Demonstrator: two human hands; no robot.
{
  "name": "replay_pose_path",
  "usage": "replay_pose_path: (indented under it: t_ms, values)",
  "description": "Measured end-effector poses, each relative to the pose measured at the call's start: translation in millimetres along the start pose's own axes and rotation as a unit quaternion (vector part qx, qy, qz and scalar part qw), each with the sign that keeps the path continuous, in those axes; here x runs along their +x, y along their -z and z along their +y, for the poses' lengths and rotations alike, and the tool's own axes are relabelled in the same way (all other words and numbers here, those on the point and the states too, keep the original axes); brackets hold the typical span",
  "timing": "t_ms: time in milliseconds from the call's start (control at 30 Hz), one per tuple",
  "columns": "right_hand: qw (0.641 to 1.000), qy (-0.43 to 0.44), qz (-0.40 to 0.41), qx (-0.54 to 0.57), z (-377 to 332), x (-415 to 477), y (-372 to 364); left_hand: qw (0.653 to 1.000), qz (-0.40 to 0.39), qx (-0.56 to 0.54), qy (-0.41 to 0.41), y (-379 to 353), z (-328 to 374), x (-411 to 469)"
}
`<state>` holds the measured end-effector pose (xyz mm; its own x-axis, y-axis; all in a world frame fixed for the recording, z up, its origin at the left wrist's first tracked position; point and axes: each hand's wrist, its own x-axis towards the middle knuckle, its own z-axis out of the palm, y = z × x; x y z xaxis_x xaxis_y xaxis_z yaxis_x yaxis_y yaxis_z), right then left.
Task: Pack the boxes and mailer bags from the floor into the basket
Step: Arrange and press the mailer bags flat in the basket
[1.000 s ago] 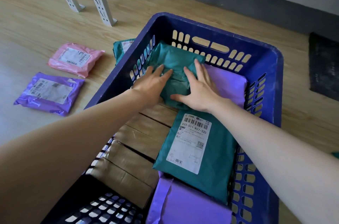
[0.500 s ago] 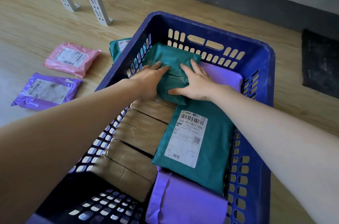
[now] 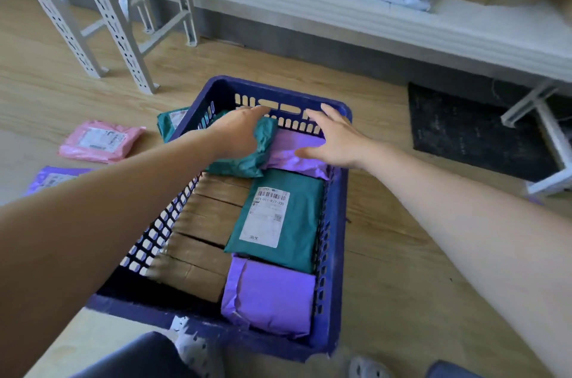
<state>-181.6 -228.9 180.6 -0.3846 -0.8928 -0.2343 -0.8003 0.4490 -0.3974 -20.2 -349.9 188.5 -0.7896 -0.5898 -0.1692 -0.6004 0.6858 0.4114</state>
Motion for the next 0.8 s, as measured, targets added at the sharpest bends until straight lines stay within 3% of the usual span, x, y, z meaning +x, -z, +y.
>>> replay_pose_path:
  t_ms: [367,800]
  values:
    - [0.991,-0.044,0.129,0.003,59.7,-151.7,110.4,0.992,0.027,-0.093,-0.085,-0.4,149.6,-41.7]
    - [0.955,-0.183,0.217,0.086,228.3,-272.8,137.9,0.977,-0.094,-0.122,-0.146,-86.4,312.2,-13.0]
